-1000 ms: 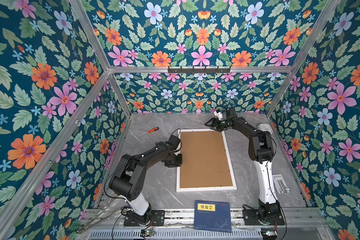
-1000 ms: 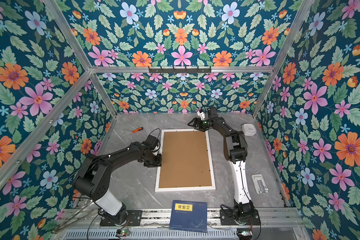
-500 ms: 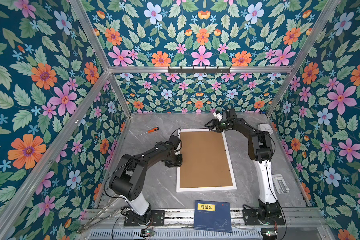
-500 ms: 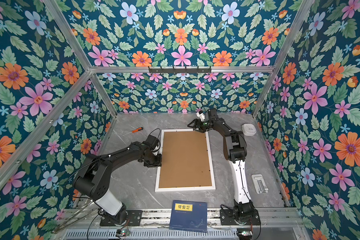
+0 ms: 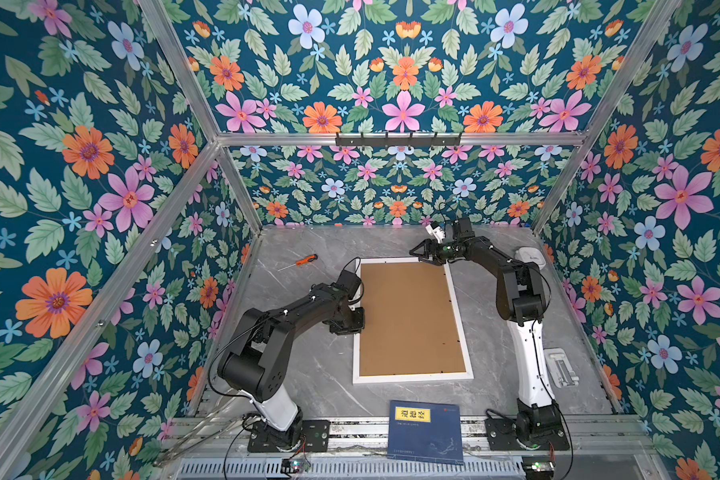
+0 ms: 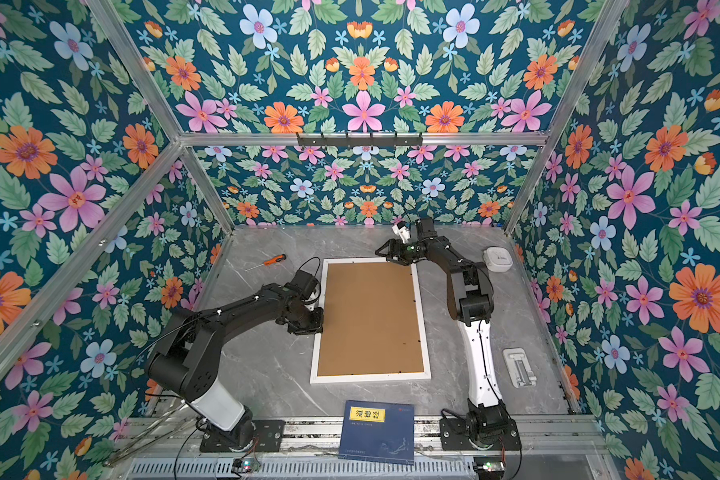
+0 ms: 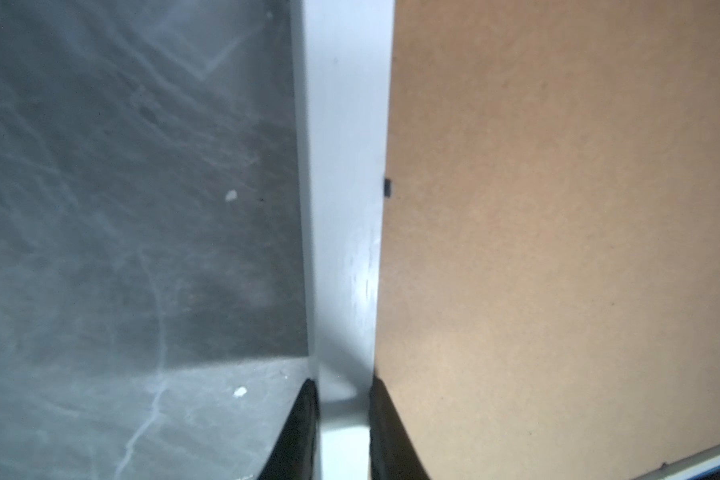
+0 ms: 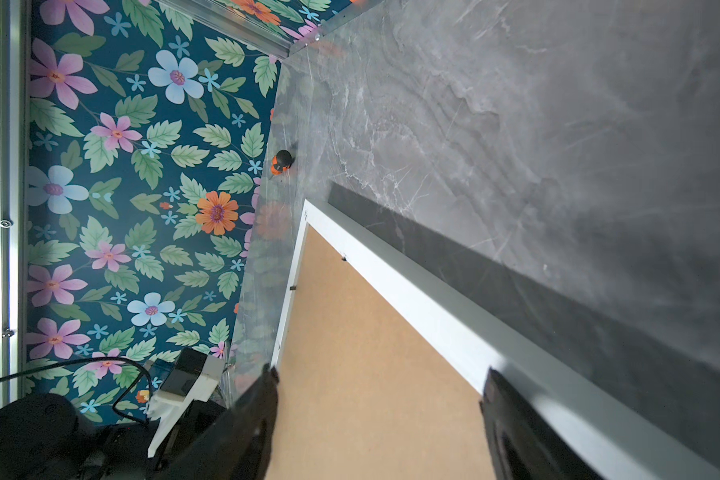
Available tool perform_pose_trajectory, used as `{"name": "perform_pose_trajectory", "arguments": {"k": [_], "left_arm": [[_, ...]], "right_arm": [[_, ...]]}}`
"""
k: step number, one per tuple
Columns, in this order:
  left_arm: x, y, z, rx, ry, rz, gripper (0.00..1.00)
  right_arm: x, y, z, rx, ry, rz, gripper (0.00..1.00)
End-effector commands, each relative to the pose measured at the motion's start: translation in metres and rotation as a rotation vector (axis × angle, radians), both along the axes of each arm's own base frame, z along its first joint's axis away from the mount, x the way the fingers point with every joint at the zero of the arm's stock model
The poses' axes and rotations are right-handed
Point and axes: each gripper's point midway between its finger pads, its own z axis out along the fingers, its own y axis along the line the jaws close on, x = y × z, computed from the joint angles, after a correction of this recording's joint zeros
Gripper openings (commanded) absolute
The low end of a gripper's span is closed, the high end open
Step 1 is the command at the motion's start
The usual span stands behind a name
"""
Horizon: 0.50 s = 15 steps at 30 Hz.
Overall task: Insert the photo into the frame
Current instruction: 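Lift the right gripper and move it to the frame's farther corner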
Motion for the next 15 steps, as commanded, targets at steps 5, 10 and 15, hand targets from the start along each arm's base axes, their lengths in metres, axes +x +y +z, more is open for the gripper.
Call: {"name": "perform_pose_trajectory", "arguments": {"k": [5, 10, 15], "left_arm": [[-0.001, 0.009, -0.013, 0.054, 0.010, 0.021, 0.22], [0.001, 0.008, -0.012, 0.055, 0.008, 0.019, 0.22], [0.002, 0.007, -0.012, 0.054, 0.008, 0.018, 0.22]], "right_arm": [[-0.032, -0.002, -0.025, -0.027, 0.184, 0.022, 0.77], [-0.036, -0.005, -0.029, -0.046, 0.195, 0.022, 0.77], [-0.039, -0.006, -0.034, -0.056, 0.203, 0.021, 0.76]]}}
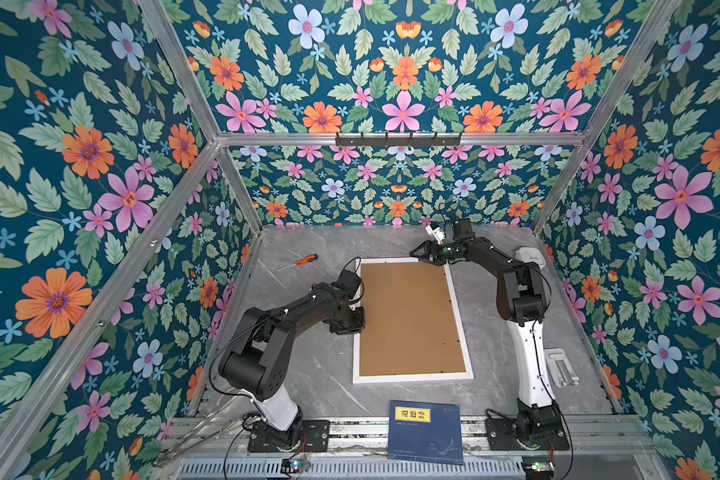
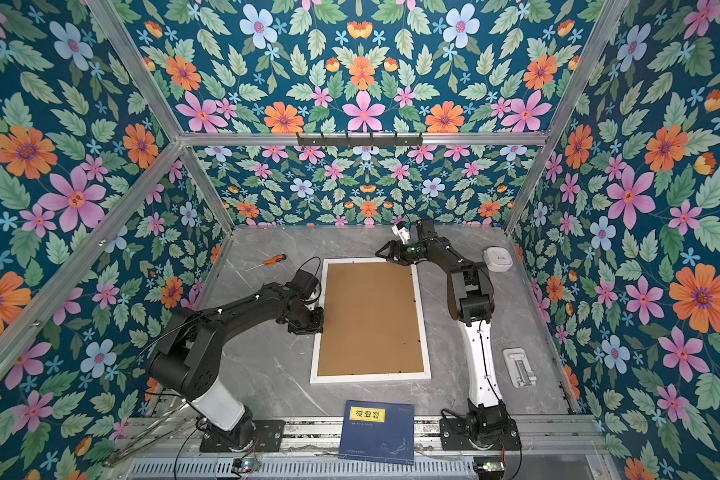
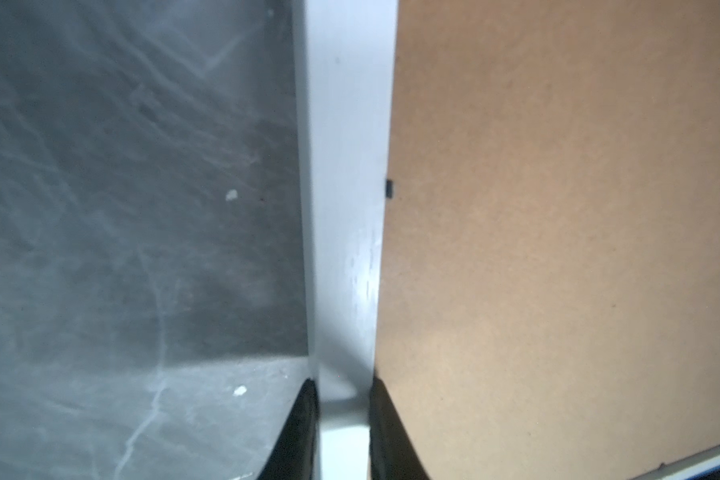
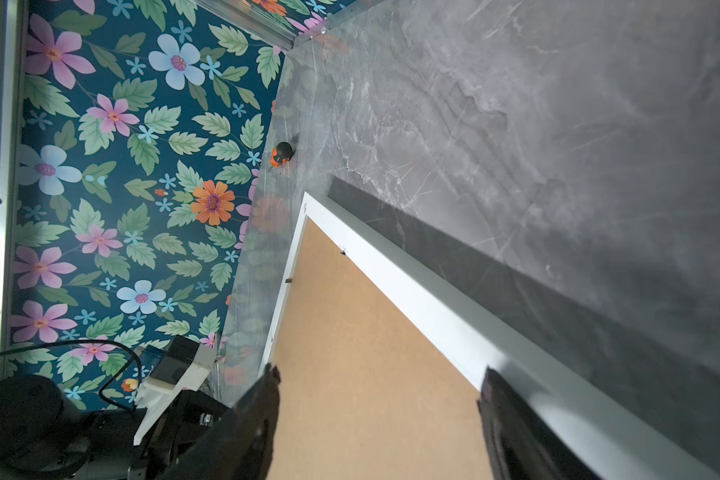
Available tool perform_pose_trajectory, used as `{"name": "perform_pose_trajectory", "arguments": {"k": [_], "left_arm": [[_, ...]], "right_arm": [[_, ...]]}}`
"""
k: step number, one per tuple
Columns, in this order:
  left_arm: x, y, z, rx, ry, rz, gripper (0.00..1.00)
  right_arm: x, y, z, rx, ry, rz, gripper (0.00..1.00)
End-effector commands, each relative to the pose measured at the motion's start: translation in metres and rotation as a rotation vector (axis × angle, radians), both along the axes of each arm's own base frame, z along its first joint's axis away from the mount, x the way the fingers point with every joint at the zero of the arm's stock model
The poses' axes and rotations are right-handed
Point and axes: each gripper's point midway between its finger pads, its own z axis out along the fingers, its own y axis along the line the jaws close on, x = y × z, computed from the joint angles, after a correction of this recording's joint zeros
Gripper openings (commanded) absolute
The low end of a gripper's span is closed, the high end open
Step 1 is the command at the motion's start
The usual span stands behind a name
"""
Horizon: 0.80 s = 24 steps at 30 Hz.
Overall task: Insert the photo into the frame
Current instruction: 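Lift the right gripper and move it to the frame's farther corner, then bring the right gripper down to pinch the frame's side edge farthest from the left gripper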
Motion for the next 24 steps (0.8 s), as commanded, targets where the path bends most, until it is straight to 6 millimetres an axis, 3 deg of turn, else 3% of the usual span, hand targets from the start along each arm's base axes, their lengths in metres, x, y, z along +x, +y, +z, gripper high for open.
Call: {"name": "perform_pose_trajectory", "arguments": {"k": [1, 14, 24], "left_arm": [[0.002, 0.007, -0.012, 0.050, -0.002, 0.015, 0.22], [0.000, 0.007, -0.015, 0.049, 0.007, 0.016, 0.22], [0.001, 0.007, -0.012, 0.048, 0.006, 0.022, 0.23]], "right_arm": [[-0.036, -0.005, -0.030, -0.048, 0.239, -0.008, 0.76], [-0.038, -0.009, -0.034, -0.057, 0.240, -0.024, 0.76], [-0.036, -0.012, 0.018, -0.051, 0.172, -0.068, 0.75]]}}
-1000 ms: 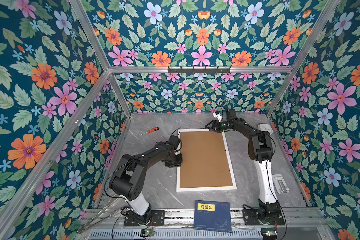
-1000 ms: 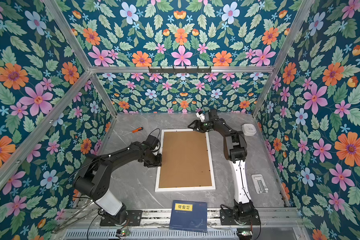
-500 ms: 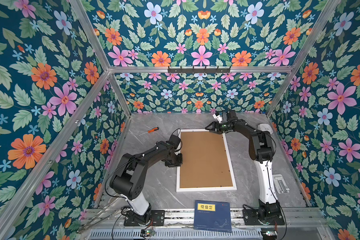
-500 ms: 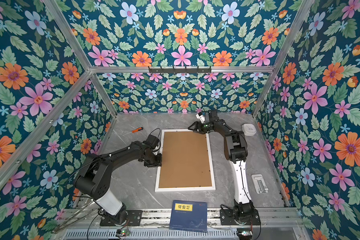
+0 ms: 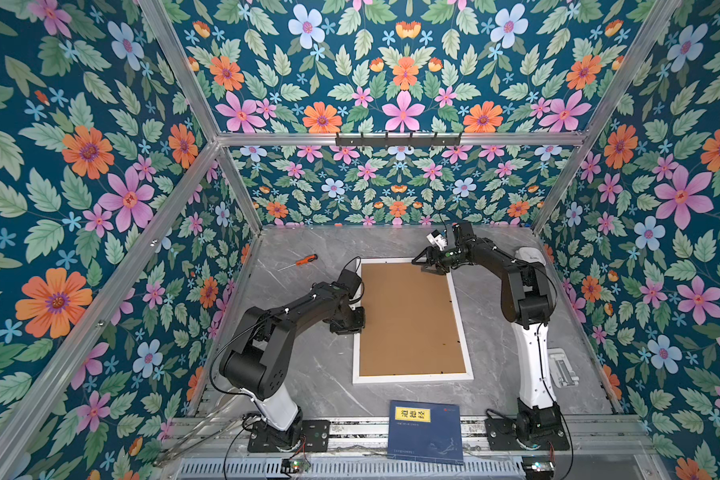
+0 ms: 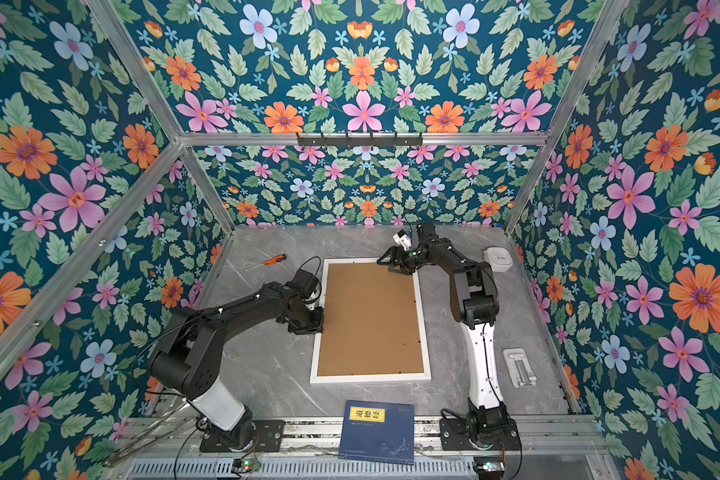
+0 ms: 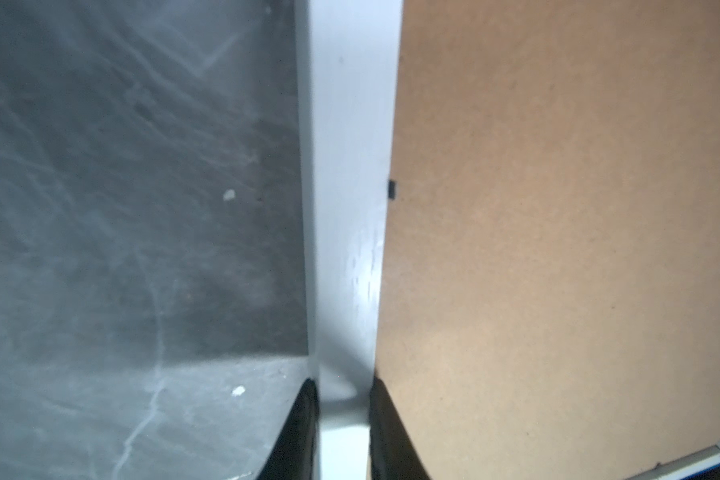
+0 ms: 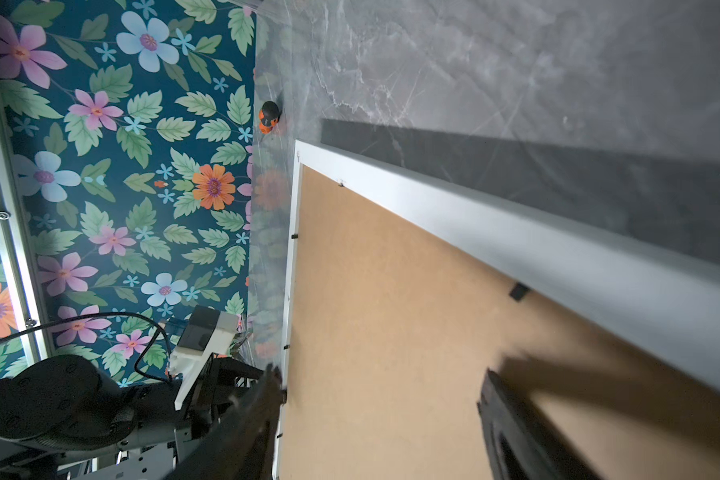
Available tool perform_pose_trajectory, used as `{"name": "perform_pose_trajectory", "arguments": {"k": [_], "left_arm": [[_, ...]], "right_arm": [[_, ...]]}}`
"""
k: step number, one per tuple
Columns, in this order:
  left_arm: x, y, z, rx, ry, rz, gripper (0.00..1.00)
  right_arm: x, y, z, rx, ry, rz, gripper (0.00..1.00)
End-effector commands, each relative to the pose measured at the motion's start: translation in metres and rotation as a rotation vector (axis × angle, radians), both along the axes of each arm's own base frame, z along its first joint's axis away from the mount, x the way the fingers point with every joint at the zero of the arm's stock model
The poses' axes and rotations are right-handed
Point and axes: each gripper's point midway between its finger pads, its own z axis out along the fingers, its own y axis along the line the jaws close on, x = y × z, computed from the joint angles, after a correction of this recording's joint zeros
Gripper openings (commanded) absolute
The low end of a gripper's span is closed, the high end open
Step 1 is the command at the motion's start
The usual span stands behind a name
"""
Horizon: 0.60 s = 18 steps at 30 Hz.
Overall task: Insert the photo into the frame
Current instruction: 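Bring the right gripper down to pinch the frame's side edge farthest from the left gripper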
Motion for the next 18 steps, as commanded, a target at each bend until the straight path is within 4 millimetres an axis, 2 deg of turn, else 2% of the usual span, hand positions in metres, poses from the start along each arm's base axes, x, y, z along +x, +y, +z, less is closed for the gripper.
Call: {"name": "perform_pose_trajectory", "arguments": {"k": [1, 5, 8, 14, 18], "left_arm": [[0.002, 0.008, -0.011, 0.049, -0.001, 0.023, 0.23], [0.002, 0.008, -0.010, 0.050, -0.004, 0.025, 0.23], [0.003, 0.008, -0.007, 0.054, -0.007, 0.025, 0.25], [0.008, 0.008, 0.002, 0.061, -0.026, 0.019, 0.33], [0.011, 0.009, 0.008, 0.065, -0.041, 0.019, 0.40]], "right_arm": [[-0.003, -0.006, 0.014, -0.033, 0.020, -0.052, 0.75], [-0.013, -0.011, 0.043, -0.035, -0.012, -0.098, 0.75], [-0.026, -0.024, 0.050, -0.105, -0.002, -0.155, 0.74], [-0.066, -0.065, 0.039, -0.327, 0.061, -0.279, 0.72], [-0.098, -0.082, 0.032, -0.399, 0.096, -0.317, 0.71]]}}
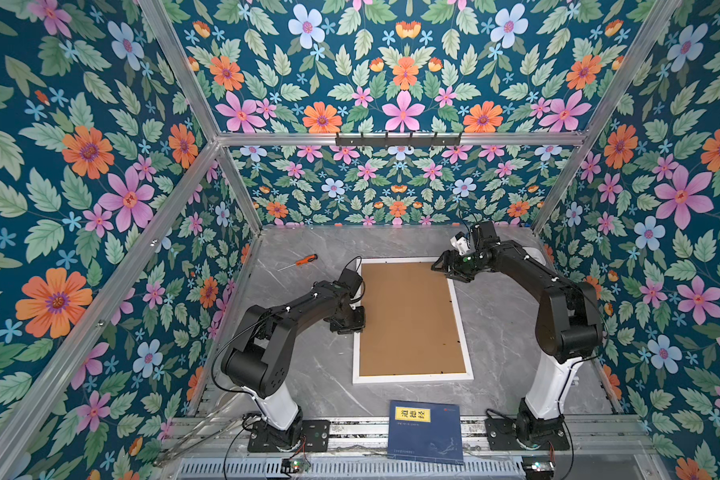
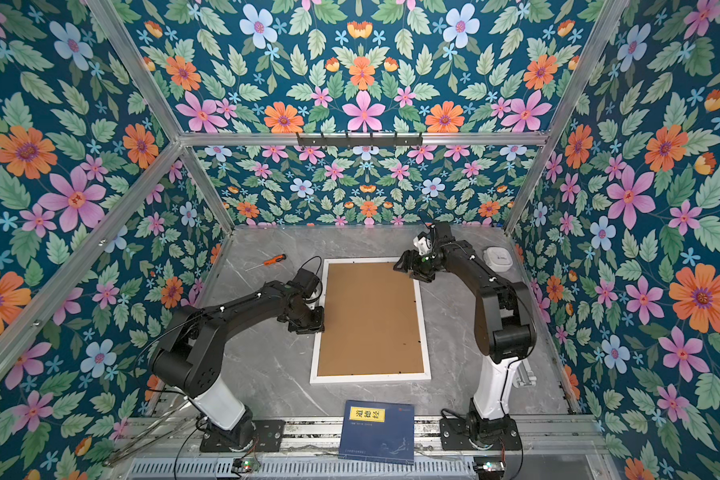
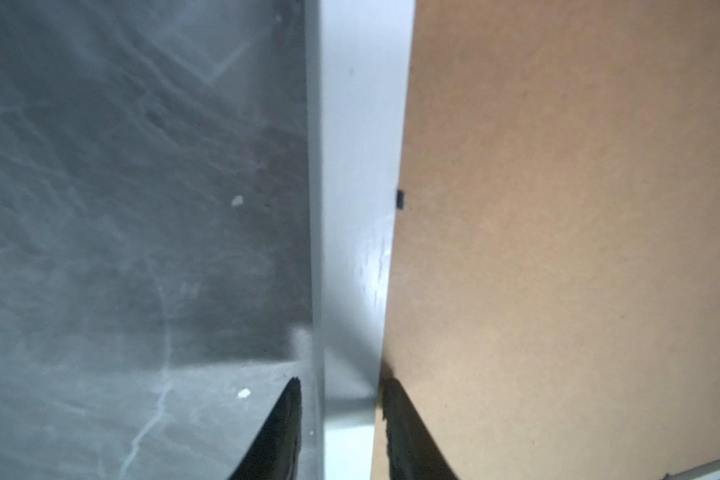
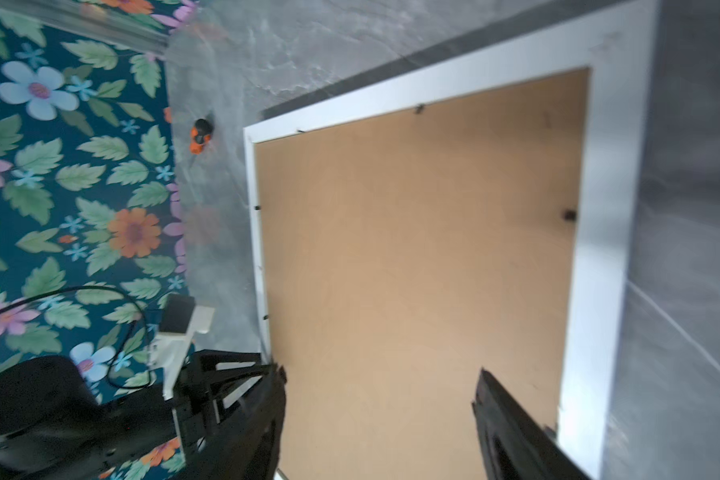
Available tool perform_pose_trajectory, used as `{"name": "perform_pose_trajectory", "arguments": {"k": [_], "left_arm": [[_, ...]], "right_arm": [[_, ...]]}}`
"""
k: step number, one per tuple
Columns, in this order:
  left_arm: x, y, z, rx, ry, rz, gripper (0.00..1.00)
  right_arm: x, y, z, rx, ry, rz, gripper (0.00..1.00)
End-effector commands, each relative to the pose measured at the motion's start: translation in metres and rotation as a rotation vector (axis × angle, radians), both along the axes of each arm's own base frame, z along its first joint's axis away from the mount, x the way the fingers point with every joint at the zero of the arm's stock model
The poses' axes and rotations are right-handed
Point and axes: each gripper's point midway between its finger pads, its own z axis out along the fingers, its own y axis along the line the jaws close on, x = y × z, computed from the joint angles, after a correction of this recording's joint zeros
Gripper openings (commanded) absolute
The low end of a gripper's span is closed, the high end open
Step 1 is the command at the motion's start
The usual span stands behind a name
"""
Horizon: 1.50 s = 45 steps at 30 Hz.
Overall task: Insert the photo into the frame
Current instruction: 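Bring the right gripper down to pinch the frame's side edge farthest from the left gripper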
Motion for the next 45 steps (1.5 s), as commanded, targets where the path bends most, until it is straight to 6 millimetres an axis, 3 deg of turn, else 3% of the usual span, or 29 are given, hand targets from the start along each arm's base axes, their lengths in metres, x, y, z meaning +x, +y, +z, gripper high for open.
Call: {"name": "perform_pose_trajectory", "arguments": {"k": [1, 11, 16, 25, 28, 31, 41, 45], "left_arm": [[0.004, 0.008, 0.001, 0.047, -0.021, 0.010, 0.41], [0.008, 0.009, 0.019, 0.060, -0.049, -0.016, 0.48], [0.003, 0.002, 0.027, 0.006, -0.050, -0.028, 0.53], [-0.021, -0.010, 0.041, -0.117, -0.012, -0.066, 0.58], [-0.031, -0.014, 0.044, -0.167, 0.006, -0.077, 0.65], [-0.039, -0.018, 0.043, -0.207, 0.028, -0.077, 0.66], [-0.053, -0.019, 0.044, -0.240, 0.073, -0.075, 0.67], [-0.059, -0.017, 0.038, -0.231, 0.099, -0.079, 0.68]], "right_arm": [[-0.025, -0.024, -0.015, -0.123, 0.062, -0.073, 0.71], [-0.103, -0.057, -0.042, -0.253, 0.133, -0.109, 0.68], [-0.125, -0.062, -0.053, -0.272, 0.139, -0.114, 0.63], [-0.134, -0.055, -0.069, -0.263, 0.170, -0.079, 0.51], [-0.135, -0.050, -0.072, -0.265, 0.168, -0.061, 0.49], [-0.134, -0.045, -0.074, -0.278, 0.157, -0.041, 0.49], [-0.138, -0.053, -0.089, -0.423, 0.161, -0.028, 0.46], [-0.141, -0.055, -0.094, -0.446, 0.171, -0.025, 0.39]]}}
